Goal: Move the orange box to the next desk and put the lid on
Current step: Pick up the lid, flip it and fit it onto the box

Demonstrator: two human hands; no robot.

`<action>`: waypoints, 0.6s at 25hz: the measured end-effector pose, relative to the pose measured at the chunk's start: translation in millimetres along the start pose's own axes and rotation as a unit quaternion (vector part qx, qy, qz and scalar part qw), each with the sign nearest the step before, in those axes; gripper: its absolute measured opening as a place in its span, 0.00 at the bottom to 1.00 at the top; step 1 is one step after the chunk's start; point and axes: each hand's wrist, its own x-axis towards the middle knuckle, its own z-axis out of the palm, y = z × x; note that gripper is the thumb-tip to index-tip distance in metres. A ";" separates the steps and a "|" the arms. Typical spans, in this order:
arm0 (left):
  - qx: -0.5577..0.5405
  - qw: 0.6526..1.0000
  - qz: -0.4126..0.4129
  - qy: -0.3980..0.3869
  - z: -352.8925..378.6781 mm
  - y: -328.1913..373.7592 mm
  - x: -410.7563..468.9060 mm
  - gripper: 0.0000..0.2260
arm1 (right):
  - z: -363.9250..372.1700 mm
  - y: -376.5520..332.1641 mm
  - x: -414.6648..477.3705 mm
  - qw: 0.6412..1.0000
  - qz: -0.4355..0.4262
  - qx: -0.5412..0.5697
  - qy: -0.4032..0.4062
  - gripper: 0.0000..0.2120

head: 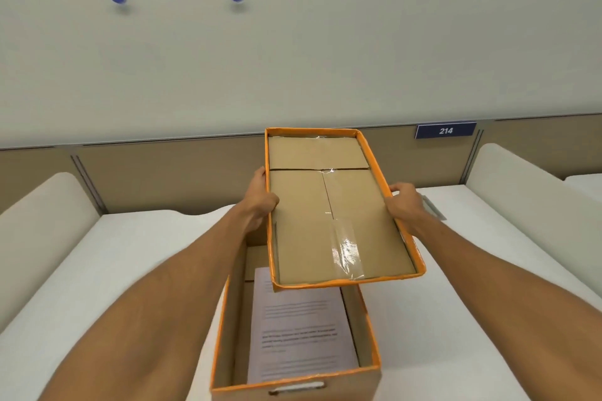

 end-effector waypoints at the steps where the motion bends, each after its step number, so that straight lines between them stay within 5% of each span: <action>1: -0.006 1.000 -0.005 0.000 -14.1 -5.0 -5.2 0.33 | 8.4 -5.0 -11.3 1.000 -0.002 0.003 -0.005 0.13; 10: -0.051 0.999 0.010 0.008 -95.9 -21.5 -33.7 0.32 | 68.8 -34.7 -64.8 0.999 0.018 -0.009 -0.041 0.08; 15: -0.115 0.988 -0.011 0.099 -117.0 -3.6 -30.6 0.27 | 91.4 -56.7 -73.5 0.995 0.043 -0.035 -0.082 0.13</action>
